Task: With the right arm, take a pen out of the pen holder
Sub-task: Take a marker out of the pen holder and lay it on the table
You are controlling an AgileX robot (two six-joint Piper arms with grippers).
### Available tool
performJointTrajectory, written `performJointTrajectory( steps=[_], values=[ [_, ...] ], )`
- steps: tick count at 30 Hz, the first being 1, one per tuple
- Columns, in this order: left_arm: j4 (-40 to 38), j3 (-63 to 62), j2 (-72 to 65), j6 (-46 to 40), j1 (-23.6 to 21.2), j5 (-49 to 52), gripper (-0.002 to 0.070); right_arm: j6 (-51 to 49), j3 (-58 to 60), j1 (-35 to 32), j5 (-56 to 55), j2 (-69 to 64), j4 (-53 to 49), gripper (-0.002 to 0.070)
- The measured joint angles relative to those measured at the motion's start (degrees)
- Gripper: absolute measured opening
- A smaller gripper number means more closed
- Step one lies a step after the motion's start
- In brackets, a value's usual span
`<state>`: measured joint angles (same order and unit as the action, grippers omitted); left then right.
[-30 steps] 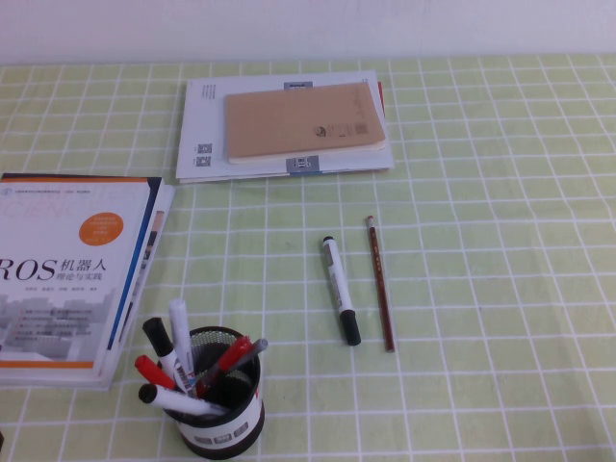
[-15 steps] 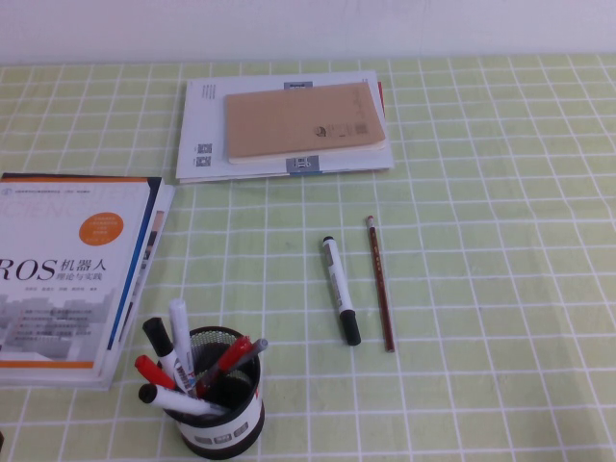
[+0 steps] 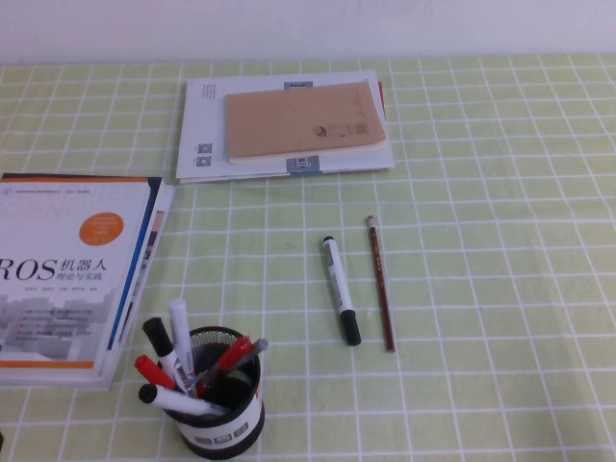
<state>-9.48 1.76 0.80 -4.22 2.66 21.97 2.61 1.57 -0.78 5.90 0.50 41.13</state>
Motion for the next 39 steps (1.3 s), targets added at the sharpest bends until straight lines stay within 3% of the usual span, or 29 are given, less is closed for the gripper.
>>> performJointTrajectory(
  steps=[7,20,31,39],
  values=[
    [0.0,0.0,0.0,0.0,0.0,0.0,-0.0008,0.0,-5.4,0.0,11.4,-1.8,0.1,-0.0012],
    [0.0,0.0,0.0,0.0,0.0,0.0,-0.0008,9.1,-23.7,0.0,34.7,-29.8,-4.7,-0.0012],
    [0.0,0.0,0.0,0.0,0.0,0.0,-0.0008,20.9,-27.8,0.6,35.4,-45.3,1.2,-0.0012],
    [0.0,0.0,0.0,0.0,0.0,0.0,-0.0008,21.4,-31.1,12.6,28.1,-51.2,1.2,-0.0012]
  ],
)
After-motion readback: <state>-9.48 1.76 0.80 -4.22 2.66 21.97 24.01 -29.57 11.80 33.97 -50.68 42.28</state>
